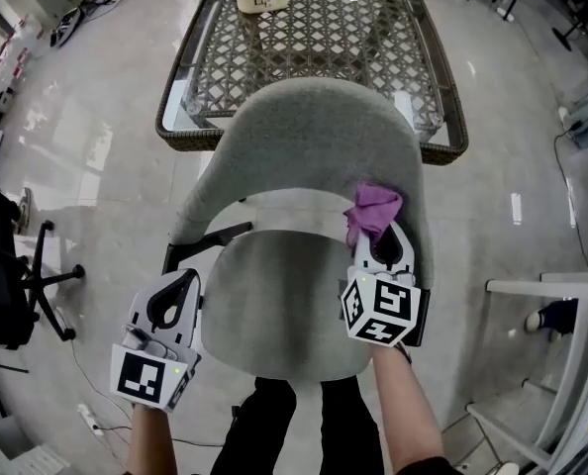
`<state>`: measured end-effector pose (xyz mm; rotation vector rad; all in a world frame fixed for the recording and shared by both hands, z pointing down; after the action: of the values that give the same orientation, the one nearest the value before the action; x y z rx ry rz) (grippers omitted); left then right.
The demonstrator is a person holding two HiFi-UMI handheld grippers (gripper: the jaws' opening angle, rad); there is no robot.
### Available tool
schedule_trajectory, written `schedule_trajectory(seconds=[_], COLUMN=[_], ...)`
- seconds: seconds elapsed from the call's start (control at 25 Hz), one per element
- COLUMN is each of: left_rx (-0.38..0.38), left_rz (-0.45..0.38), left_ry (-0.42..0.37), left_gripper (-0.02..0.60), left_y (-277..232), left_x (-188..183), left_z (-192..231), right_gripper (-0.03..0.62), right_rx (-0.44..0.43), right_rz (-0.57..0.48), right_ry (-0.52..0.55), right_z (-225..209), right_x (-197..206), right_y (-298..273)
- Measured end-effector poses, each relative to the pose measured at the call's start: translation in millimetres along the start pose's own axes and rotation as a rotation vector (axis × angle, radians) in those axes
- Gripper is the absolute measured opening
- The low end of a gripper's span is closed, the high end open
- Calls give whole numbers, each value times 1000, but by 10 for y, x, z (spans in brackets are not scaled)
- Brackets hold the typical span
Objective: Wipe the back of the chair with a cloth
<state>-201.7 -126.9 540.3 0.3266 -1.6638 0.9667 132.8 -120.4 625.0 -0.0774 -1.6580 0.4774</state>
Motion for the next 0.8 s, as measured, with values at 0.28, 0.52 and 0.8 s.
schedule_trajectory(seconds=[0.28,0.52,0.8], left_rx=[-53,-103,-129], left_rz=[-90,-125,-131], left_ry=[56,87,117], left_gripper=[9,9,9], left_y=[525,875,1121], left_x=[-457,-816,-1054], left_z=[26,26,-28], right_gripper=[95,95,95], right_rx=[-71,-111,-142], right_rz=[3,39,29], right_ry=[56,30,23], right_z=[155,131,137], right_x=[-454,-774,-1164], right_y=[611,1072,1454])
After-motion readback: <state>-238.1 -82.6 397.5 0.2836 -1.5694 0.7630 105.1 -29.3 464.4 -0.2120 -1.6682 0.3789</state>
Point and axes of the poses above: the fingertips, and each gripper's own axes: y backward along the fingers, z to its left, x out of its underside, the point moved 10 cm from there along y, backward along the fingers, and after that the axes turned 4 degrees about x, right-handed, at the moved point
